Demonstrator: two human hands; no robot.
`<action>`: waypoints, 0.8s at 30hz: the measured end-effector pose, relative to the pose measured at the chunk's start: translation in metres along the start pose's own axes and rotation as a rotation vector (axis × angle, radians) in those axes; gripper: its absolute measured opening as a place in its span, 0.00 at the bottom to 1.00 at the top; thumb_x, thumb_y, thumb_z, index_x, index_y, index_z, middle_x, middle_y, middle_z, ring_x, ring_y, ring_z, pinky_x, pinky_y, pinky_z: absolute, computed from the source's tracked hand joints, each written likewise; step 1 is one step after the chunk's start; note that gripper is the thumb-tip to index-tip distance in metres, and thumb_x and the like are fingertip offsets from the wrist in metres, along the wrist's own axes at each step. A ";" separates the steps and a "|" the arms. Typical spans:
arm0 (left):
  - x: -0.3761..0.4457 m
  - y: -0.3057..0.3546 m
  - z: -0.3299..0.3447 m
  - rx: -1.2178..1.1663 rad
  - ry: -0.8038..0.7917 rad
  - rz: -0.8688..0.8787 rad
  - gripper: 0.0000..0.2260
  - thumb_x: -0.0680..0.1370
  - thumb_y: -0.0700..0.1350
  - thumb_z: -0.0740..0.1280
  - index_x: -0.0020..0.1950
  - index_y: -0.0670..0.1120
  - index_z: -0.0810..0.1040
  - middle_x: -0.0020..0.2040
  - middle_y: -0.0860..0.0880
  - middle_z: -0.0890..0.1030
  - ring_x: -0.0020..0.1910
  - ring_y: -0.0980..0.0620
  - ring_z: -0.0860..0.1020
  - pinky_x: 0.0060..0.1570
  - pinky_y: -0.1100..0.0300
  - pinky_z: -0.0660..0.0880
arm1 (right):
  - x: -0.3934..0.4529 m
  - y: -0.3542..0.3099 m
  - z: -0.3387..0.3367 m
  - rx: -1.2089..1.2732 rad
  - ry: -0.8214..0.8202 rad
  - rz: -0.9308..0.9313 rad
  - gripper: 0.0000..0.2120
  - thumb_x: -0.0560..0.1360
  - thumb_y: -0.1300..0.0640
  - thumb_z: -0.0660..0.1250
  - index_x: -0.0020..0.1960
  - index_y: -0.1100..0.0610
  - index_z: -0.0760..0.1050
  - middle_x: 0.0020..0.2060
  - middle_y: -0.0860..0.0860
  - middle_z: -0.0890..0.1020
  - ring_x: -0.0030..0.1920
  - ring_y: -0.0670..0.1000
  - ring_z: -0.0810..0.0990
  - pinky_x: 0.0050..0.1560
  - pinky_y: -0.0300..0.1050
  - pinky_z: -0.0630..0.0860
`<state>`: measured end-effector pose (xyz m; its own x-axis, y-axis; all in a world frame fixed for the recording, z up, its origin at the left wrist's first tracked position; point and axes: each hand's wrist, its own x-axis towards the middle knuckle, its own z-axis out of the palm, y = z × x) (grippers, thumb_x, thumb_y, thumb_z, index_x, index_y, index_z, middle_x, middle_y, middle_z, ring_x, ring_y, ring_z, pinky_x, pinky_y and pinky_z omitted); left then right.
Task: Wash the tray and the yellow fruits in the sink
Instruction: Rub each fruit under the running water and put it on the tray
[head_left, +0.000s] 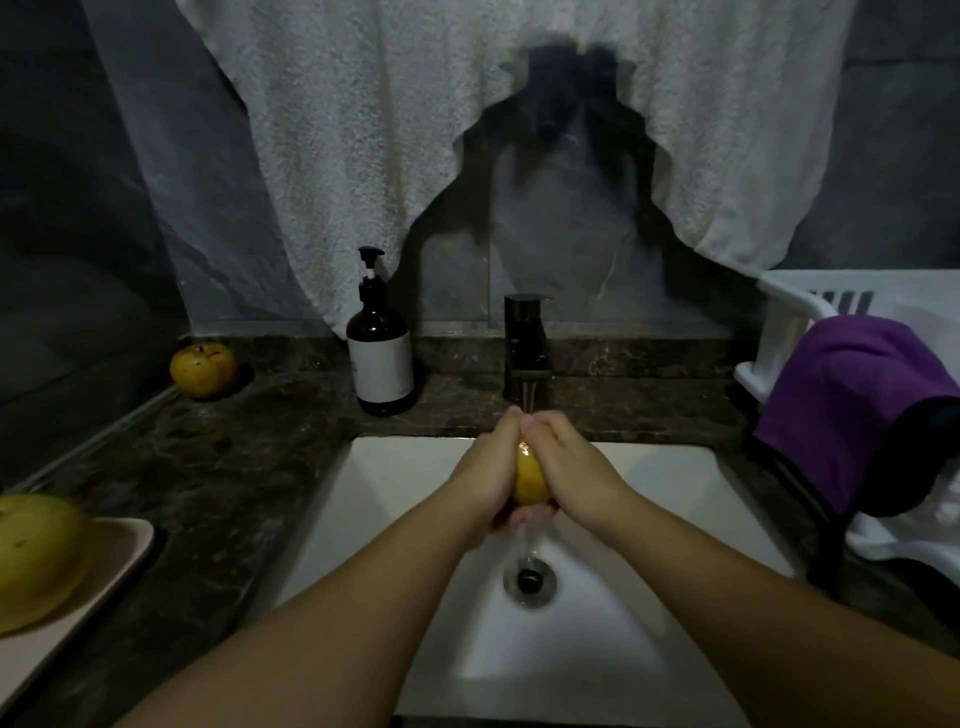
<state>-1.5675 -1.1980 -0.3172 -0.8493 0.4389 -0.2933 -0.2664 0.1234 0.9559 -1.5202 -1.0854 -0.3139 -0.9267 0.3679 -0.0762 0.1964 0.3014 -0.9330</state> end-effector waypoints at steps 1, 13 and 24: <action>0.003 -0.001 0.002 0.082 0.039 0.061 0.29 0.75 0.74 0.58 0.63 0.53 0.74 0.49 0.43 0.83 0.42 0.45 0.85 0.40 0.49 0.85 | 0.001 -0.001 0.000 0.077 -0.031 0.098 0.25 0.80 0.29 0.53 0.65 0.45 0.72 0.47 0.55 0.82 0.40 0.53 0.83 0.31 0.42 0.76; 0.001 0.002 -0.003 -0.001 0.006 0.040 0.29 0.79 0.72 0.57 0.65 0.50 0.76 0.49 0.42 0.85 0.44 0.43 0.86 0.44 0.48 0.85 | 0.001 -0.002 0.007 0.056 0.067 -0.012 0.19 0.80 0.31 0.56 0.61 0.43 0.69 0.50 0.56 0.81 0.34 0.49 0.84 0.30 0.42 0.78; 0.001 0.001 0.002 0.361 0.091 0.214 0.32 0.74 0.77 0.53 0.63 0.57 0.74 0.55 0.47 0.81 0.52 0.46 0.82 0.54 0.47 0.81 | -0.004 0.003 -0.009 0.245 -0.107 0.285 0.32 0.77 0.27 0.57 0.60 0.54 0.76 0.36 0.60 0.84 0.26 0.53 0.80 0.27 0.42 0.75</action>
<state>-1.5677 -1.1961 -0.3160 -0.9090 0.4105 -0.0724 0.0830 0.3484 0.9336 -1.5129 -1.0785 -0.3135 -0.8769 0.3089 -0.3683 0.3802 -0.0231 -0.9246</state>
